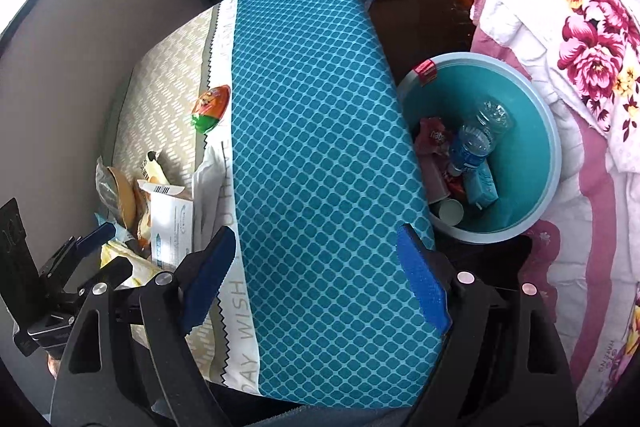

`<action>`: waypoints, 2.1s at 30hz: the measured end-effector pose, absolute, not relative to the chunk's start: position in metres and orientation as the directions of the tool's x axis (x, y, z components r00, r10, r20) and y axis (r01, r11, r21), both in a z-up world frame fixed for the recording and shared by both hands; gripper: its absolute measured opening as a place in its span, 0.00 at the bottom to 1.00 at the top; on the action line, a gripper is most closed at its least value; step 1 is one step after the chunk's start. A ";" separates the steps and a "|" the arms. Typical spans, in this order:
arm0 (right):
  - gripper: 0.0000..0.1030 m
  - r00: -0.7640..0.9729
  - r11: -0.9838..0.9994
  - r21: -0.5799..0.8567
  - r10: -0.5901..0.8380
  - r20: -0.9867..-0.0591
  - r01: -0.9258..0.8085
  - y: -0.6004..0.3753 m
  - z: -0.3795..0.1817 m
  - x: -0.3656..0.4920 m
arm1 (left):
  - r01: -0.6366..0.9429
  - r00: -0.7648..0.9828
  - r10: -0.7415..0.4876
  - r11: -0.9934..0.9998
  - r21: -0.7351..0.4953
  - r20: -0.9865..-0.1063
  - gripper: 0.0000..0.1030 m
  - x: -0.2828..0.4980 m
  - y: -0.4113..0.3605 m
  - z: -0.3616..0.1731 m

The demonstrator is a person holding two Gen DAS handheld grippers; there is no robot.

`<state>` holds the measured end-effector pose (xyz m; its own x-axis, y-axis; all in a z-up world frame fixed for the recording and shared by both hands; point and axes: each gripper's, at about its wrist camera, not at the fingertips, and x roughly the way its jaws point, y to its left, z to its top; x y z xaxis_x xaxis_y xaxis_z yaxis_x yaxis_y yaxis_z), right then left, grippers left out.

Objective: Collect trash
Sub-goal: 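Grasp the yellow-printed diaper with the left tool while the right tool grasps the white medicine box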

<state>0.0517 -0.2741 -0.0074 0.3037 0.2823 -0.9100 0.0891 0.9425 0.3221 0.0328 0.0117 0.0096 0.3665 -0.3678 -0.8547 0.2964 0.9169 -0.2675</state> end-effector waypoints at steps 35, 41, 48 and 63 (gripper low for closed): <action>0.80 0.198 0.933 0.356 0.357 -0.913 -0.046 -0.189 -0.032 0.026 | -0.145 0.364 -0.251 0.936 -0.320 -0.897 0.90 -0.011 0.105 -0.057; 0.80 0.165 0.933 0.348 0.358 -0.919 -0.090 -0.153 -0.036 0.037 | -0.120 0.380 -0.208 0.955 -0.271 -0.901 0.90 -0.015 0.130 -0.061; 0.80 0.117 0.932 0.345 0.358 -0.926 -0.114 -0.102 -0.050 0.061 | -0.086 0.405 -0.207 0.961 -0.262 -0.890 0.90 -0.023 0.152 -0.061; 0.64 0.119 0.949 0.289 0.303 -0.945 -0.122 -0.060 -0.077 0.076 | -0.002 0.411 -0.280 0.951 -0.308 -0.868 0.88 -0.029 0.142 -0.060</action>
<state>0.0755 -0.0603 -0.0774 0.1191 0.3031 -0.9455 -0.1223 0.9495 0.2890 -0.0291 0.1419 -0.0599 0.4111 -0.2798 -0.8676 -0.0023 0.9514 -0.3079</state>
